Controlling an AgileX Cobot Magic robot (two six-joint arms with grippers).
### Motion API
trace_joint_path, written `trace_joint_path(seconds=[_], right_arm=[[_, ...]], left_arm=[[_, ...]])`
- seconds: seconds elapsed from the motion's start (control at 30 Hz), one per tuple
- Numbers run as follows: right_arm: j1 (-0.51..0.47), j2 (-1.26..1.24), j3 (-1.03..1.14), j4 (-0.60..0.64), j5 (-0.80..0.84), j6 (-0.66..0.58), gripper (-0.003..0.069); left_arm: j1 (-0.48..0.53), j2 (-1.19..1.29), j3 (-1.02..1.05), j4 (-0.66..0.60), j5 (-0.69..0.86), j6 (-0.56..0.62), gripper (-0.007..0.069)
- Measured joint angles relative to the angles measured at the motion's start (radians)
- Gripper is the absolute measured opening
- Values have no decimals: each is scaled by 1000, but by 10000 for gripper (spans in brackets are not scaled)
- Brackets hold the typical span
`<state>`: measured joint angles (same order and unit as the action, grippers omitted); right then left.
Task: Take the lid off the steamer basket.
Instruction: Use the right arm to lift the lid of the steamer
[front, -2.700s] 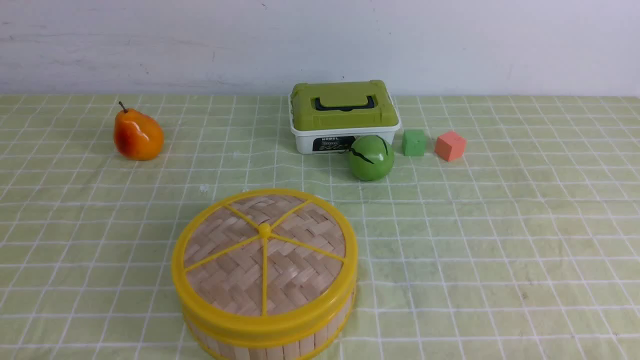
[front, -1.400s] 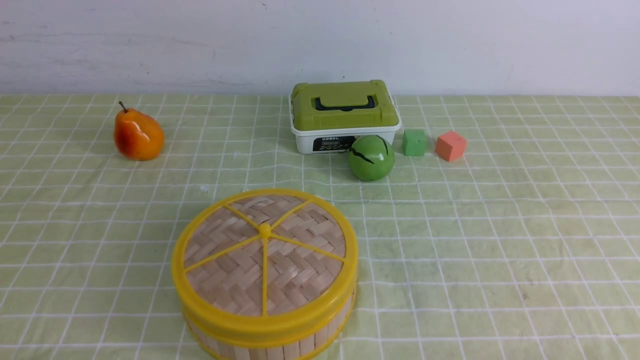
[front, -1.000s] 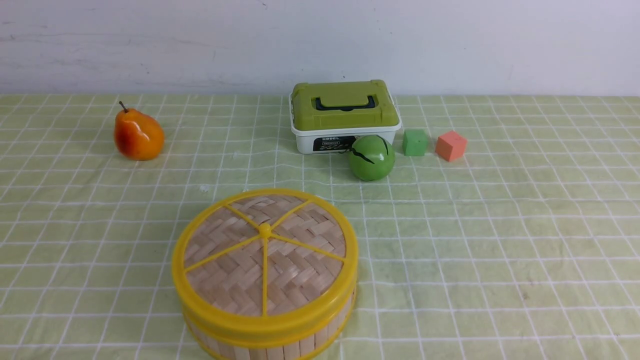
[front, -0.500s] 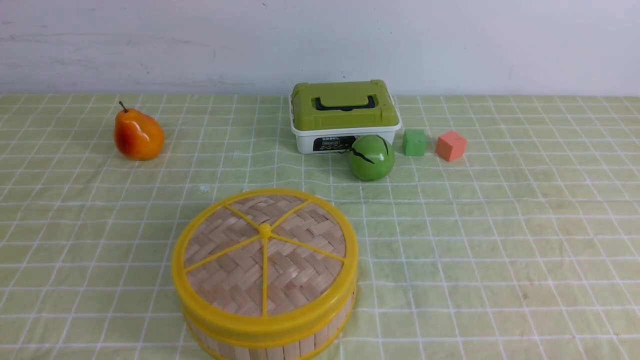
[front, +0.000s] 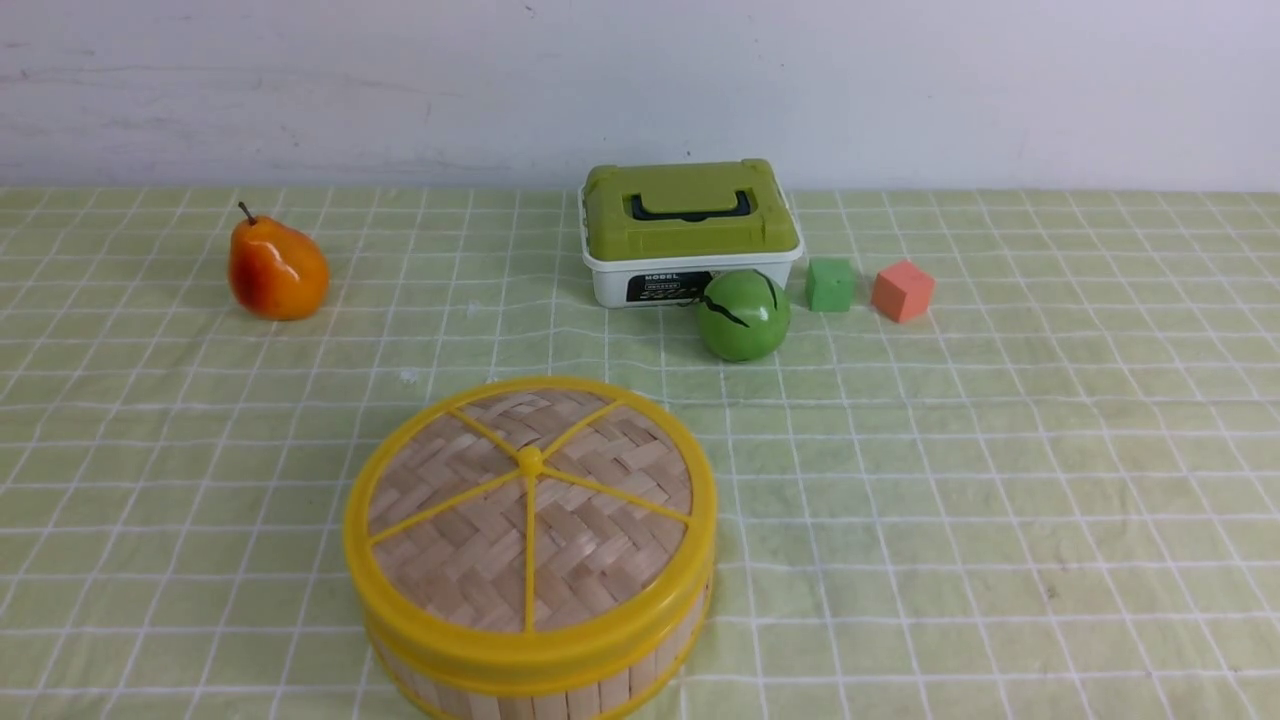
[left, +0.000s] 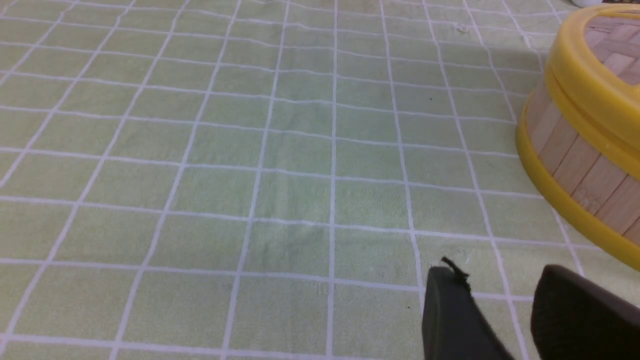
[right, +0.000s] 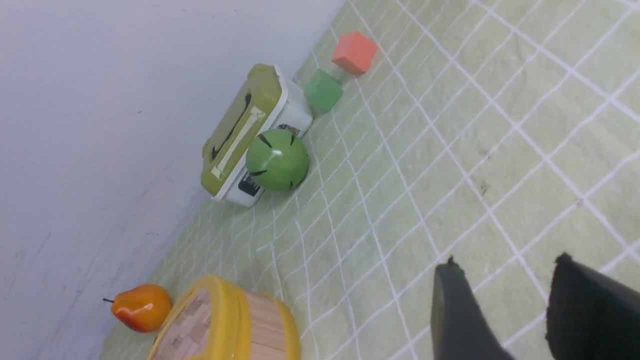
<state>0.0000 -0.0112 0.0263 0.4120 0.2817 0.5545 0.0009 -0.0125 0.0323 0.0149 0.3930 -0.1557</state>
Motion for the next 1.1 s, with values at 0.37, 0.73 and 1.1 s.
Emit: trace_joint_path(seconds=[0.37,0.73,1.1], right_arm=[[0,301,-454,-144,257,-423,-3],[102,977,-1205,-4,867,-952,-5],[536,1530,-1635,-254,919,-822,4]], left_arm=[[0,0,0,0,0,0,239],[0,0,0,0,0,0,239],[0,0,0,0,0,0,239]])
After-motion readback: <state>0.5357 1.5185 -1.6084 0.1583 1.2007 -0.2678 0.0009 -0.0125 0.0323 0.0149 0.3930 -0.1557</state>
